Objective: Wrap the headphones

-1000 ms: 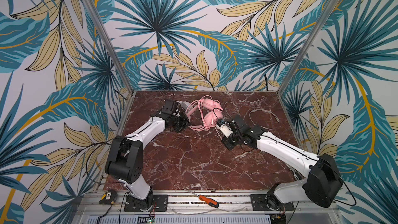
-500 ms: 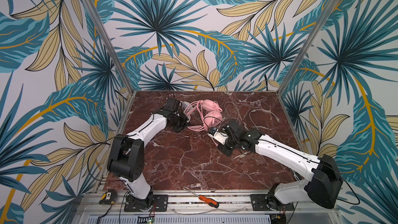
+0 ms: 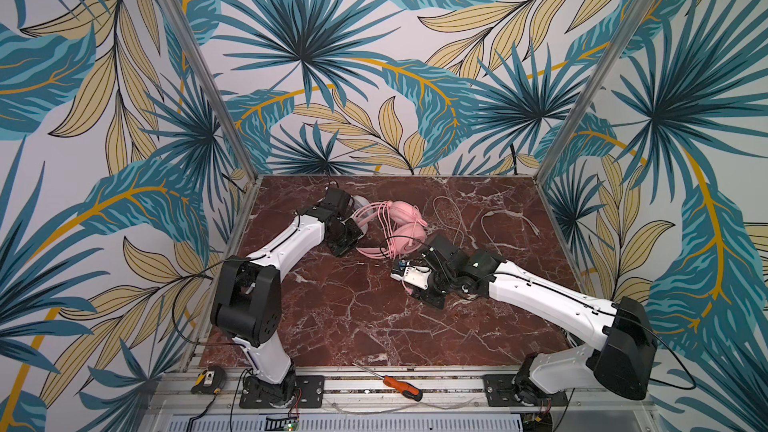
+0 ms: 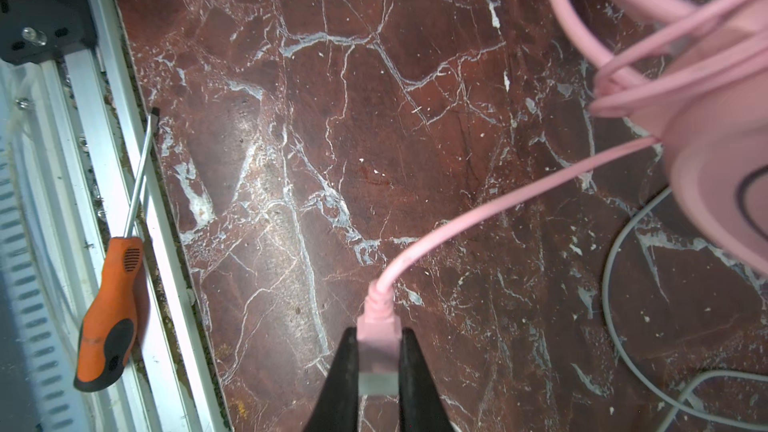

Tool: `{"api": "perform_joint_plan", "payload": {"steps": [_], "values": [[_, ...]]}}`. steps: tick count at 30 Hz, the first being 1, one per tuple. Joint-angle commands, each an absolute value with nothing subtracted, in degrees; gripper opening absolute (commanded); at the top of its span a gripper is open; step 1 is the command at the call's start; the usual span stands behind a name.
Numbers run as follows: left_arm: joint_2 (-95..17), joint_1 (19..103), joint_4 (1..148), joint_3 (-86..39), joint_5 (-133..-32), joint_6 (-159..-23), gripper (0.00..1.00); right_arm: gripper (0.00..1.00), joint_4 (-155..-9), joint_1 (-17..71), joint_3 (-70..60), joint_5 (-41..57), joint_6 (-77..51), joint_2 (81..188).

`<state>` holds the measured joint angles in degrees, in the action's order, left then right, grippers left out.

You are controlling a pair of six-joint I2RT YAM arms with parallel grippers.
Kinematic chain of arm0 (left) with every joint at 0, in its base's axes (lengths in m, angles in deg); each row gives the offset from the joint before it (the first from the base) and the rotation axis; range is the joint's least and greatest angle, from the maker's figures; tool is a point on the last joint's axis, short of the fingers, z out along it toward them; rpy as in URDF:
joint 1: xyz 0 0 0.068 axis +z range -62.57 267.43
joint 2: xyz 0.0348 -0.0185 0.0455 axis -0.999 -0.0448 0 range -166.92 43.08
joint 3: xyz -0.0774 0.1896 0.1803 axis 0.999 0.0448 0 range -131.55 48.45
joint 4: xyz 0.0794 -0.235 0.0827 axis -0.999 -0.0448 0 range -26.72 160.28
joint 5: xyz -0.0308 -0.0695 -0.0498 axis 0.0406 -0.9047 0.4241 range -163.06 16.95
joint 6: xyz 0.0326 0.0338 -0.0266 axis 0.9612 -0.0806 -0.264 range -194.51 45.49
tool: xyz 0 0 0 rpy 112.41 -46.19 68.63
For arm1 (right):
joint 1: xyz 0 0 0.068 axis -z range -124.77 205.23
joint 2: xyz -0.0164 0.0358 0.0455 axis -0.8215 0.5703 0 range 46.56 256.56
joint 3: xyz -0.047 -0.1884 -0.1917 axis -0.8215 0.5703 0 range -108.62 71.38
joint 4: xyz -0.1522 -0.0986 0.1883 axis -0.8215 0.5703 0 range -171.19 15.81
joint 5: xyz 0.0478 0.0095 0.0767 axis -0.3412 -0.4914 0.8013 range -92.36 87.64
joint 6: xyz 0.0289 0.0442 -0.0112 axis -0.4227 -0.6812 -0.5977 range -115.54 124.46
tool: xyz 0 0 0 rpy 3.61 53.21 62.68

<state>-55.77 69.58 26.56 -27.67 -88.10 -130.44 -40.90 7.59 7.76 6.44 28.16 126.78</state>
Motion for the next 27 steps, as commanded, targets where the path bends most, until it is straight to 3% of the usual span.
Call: {"api": "perform_joint_plan", "payload": {"steps": [1, 27], "values": [[-56.38, 68.94, 28.08, -31.31, -85.92, -129.75, 0.0, 0.0, -38.11, 6.98, 7.76, 11.2, 30.59, 124.81], [-61.34, 62.91, 18.92, -36.99, -75.55, -121.91, 0.0, 0.0, -38.42, 6.52, -5.77, 10.87, 38.47, 131.78]]}}
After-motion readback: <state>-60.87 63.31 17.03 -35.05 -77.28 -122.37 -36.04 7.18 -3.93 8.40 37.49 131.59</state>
